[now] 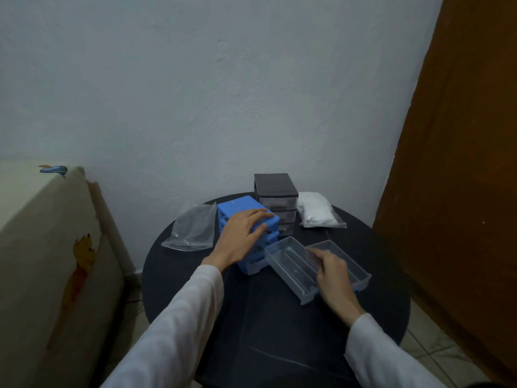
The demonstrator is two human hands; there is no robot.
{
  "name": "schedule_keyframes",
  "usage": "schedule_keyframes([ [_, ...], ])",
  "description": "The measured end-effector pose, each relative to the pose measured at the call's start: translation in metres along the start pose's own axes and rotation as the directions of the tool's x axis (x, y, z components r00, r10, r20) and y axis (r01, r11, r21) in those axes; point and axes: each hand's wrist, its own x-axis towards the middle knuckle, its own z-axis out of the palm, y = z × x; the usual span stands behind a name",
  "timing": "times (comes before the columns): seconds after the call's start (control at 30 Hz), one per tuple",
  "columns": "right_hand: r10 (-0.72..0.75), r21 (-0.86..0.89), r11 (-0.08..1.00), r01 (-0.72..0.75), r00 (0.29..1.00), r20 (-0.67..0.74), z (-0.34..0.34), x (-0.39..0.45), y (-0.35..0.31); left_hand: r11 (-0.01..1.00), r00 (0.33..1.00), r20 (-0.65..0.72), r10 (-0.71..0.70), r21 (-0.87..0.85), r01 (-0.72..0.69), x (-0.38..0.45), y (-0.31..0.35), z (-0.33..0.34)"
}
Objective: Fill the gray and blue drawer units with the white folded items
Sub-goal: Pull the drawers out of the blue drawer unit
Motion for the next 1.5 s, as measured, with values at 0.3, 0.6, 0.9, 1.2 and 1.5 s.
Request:
schedule_keyframes([
  [0.3,0.097,-0.101,0.99,-0.098,0.995,-0.015,-0.015,0.001,0.029,1.0,1.0,0.013,0.001,0.006,-0.001,0.001,-0.003,0.0],
  [0.6,-0.106,0.018,0.994,0.108,0.989,-0.104,0.014,0.003,-0.014,0.999,0.999,0.036,-0.019,0.043,0.018,-0.002,0.0,0.001],
  [0.9,0.188,0.201,0.958,-0.204,0.977,0.097,0.054,0.027,-0.051,0.999,0.999,0.036,-0.021,0.038,0.02,-0.003,0.002,0.0],
  [1.2,0.274,0.111,0.954,-0.28,0.959,0.069,0.048,0.022,-0.043,1.0,0.999,0.033,-0.026,0.013,0.026,-0.003,-0.002,0.001],
  [1.5,0.024,-0.067,0.998,-0.02,0.998,0.06,0.038,0.018,-0.058,1.0,1.0,0.022,-0.02,0.007,0.019,-0.002,-0.002,0.002],
])
